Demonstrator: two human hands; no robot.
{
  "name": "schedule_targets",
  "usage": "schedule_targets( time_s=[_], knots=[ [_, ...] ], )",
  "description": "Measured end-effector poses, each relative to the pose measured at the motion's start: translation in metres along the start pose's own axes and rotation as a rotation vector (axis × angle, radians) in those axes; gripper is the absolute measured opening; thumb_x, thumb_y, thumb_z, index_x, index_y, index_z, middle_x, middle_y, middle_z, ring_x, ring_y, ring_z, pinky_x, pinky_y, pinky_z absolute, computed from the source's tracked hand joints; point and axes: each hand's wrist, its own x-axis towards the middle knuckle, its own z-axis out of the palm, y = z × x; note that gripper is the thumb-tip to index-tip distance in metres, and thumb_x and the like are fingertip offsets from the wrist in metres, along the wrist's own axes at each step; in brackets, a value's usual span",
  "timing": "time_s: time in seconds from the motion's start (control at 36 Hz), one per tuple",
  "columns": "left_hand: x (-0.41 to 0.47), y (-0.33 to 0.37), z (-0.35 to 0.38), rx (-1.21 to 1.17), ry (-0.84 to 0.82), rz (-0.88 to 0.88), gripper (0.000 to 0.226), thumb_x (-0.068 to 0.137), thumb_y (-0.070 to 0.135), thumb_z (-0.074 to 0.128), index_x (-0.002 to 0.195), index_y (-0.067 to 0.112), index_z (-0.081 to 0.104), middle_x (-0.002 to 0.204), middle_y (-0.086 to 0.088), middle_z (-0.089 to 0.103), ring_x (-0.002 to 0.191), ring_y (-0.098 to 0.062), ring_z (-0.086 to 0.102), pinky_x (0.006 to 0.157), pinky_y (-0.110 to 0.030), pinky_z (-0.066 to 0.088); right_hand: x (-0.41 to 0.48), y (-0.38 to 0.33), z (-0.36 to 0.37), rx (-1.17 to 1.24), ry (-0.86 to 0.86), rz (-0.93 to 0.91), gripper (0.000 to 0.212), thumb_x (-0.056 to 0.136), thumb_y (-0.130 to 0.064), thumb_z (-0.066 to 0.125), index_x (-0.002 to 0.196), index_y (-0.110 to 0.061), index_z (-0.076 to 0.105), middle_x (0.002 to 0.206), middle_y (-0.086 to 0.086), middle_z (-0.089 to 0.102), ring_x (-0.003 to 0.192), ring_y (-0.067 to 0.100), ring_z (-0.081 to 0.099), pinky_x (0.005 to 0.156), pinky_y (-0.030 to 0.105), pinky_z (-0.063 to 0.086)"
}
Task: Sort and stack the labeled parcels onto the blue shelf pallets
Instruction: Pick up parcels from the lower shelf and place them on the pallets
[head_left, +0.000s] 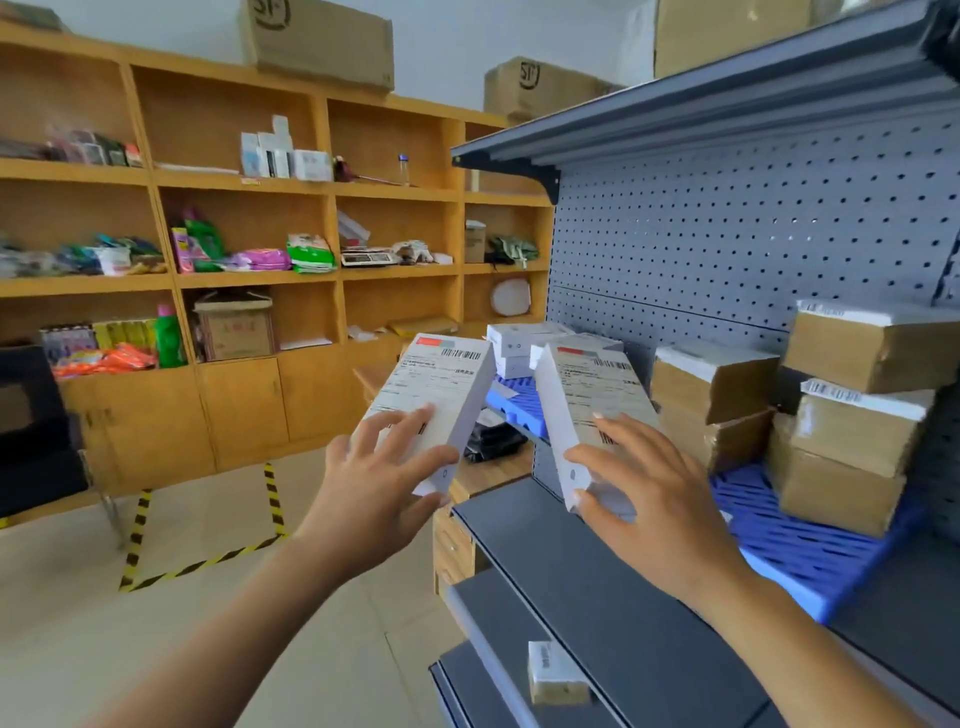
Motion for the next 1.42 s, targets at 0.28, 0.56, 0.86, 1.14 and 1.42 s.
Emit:
schedule_targets(
  time_s=[0.28,0.56,0.86,1.14,1.42],
  knots=[
    [0.074,-0.068,0.076,-0.049,-0.008,0.062,0.042,0.081,0.052,0.062,0.119,0.05,0.045,0.151,0.002,0.032,0.132,-0.03,0.028,0.091,-0.057,0.041,0.078,0.045,0.075,-0.122,0.018,0.049,0.032,0.083,-0.048,0.044,0.112,-0.039,0.053,0.133,-0.002,0.052,0.128,0.021,0.041,0.081,0.048,0.043],
    [0.185,-0.116,0.145,-0.06,-0.003,0.134,0.042,0.083,0.052,0.06,0.121,0.05,0.043,0.153,0.003,0.029,0.134,-0.03,0.027,0.092,-0.058,0.039,0.149,0.119,0.148,-0.199,0.054,0.11,0.034,0.082,-0.049,0.044,0.111,-0.036,0.059,0.131,-0.002,0.053,0.125,0.022,0.044,0.077,0.05,0.047],
    [0.295,-0.15,0.21,-0.116,0.071,0.241,0.042,0.079,0.049,0.059,0.118,0.044,0.047,0.147,0.001,0.038,0.127,-0.03,0.033,0.082,-0.055,0.044,0.208,0.171,0.2,-0.335,0.011,0.159,0.035,0.081,-0.048,0.043,0.111,-0.039,0.058,0.131,-0.003,0.054,0.127,0.017,0.038,0.076,0.05,0.045],
    [0.392,-0.171,0.261,-0.246,0.131,0.392,0.049,0.077,0.046,0.071,0.119,0.042,0.047,0.144,-0.002,0.042,0.124,-0.035,0.041,0.08,-0.057,0.044,0.255,0.192,0.237,-0.541,-0.023,0.24,0.038,0.082,-0.05,0.04,0.111,-0.038,0.062,0.127,-0.002,0.058,0.124,0.016,0.037,0.073,0.052,0.044],
    [0.457,-0.187,0.295,-0.361,0.023,0.569,0.042,0.084,0.05,0.053,0.123,0.05,0.037,0.154,0.004,0.029,0.136,-0.03,0.027,0.091,-0.053,0.036,0.268,0.205,0.264,-0.717,0.005,0.364,0.041,0.083,-0.048,0.041,0.119,-0.038,0.056,0.115,-0.006,0.064,0.109,0.015,0.048,0.076,0.048,0.043]
  ],
)
